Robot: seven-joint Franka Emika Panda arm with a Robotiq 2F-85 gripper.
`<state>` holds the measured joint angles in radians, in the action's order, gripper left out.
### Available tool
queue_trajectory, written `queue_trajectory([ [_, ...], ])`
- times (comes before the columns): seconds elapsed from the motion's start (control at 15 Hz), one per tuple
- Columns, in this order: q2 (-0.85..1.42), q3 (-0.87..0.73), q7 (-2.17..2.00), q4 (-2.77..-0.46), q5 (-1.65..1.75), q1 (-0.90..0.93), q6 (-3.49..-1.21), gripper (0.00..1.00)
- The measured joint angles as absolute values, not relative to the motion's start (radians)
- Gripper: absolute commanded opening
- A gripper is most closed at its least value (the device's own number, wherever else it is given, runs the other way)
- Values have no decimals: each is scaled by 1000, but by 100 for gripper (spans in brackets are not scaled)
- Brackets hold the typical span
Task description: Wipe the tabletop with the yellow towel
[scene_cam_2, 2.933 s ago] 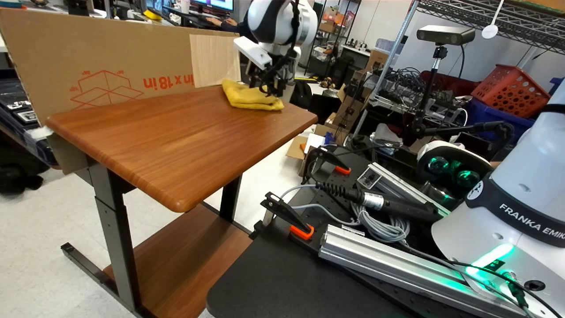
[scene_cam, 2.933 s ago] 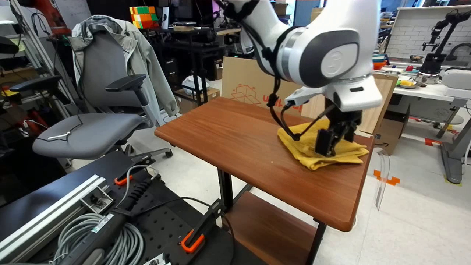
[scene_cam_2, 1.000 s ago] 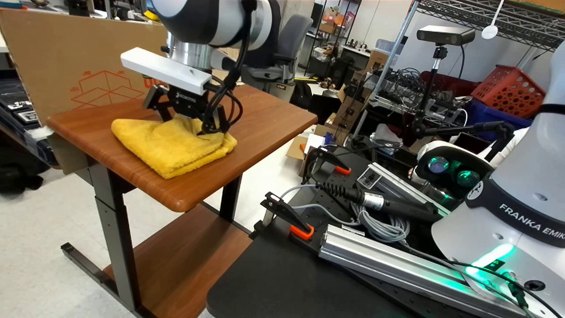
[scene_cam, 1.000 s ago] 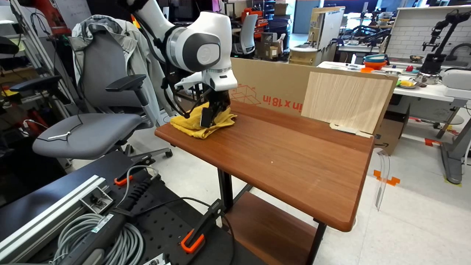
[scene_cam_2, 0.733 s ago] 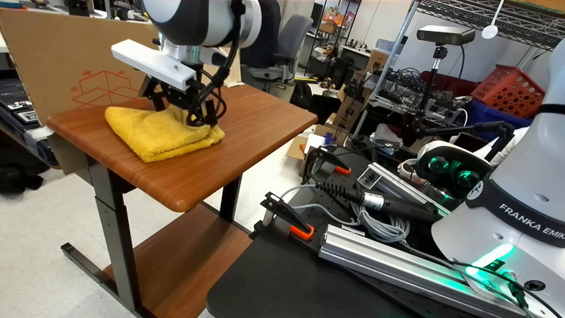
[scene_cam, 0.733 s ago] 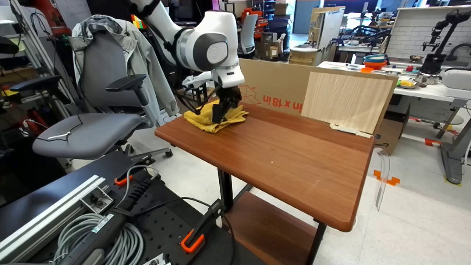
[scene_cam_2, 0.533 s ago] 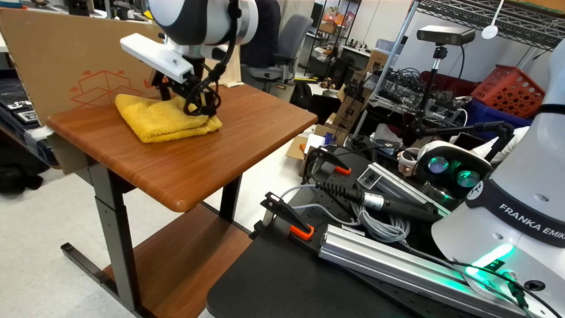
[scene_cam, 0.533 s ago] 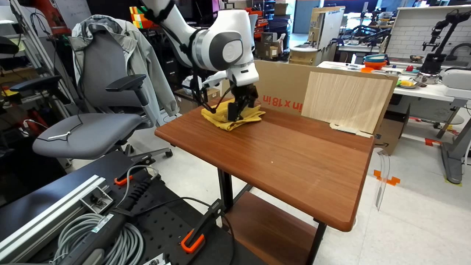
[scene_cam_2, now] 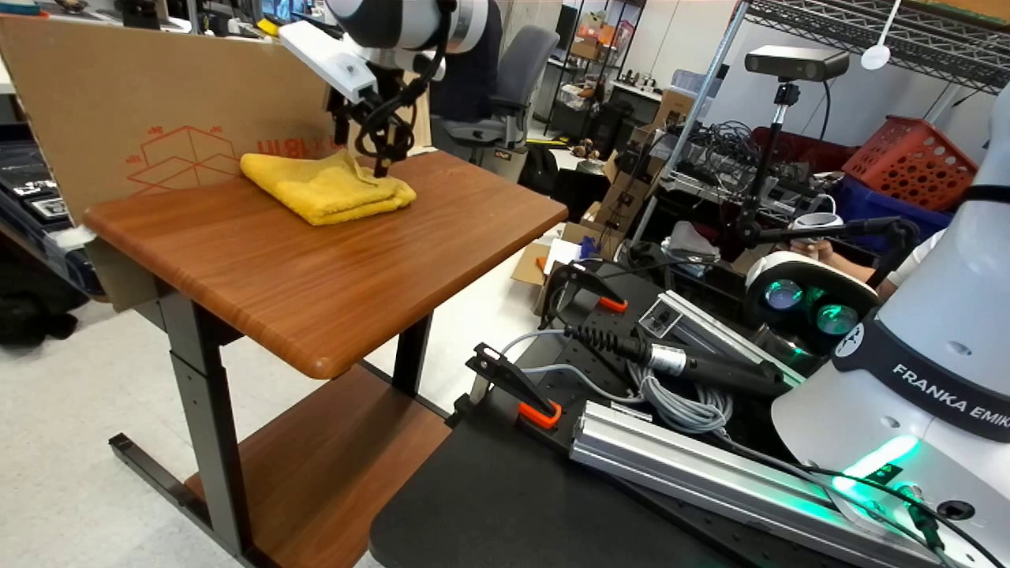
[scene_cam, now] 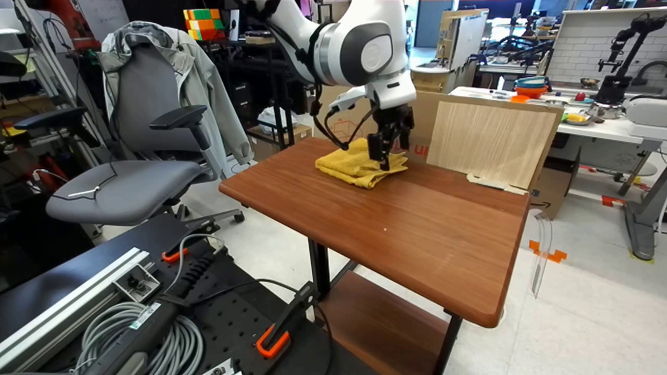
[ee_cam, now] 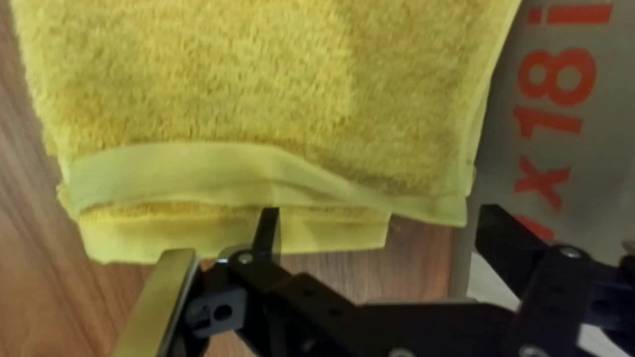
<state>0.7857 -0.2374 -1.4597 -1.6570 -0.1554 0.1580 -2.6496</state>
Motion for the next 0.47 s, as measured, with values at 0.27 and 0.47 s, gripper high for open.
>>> queue_trajectory([
  [0.27,673,-235,-1385,-1780,-159,62,-2643,100],
  [0.47,535,-226,-1284,-1892,-163,-7,-2640,100],
])
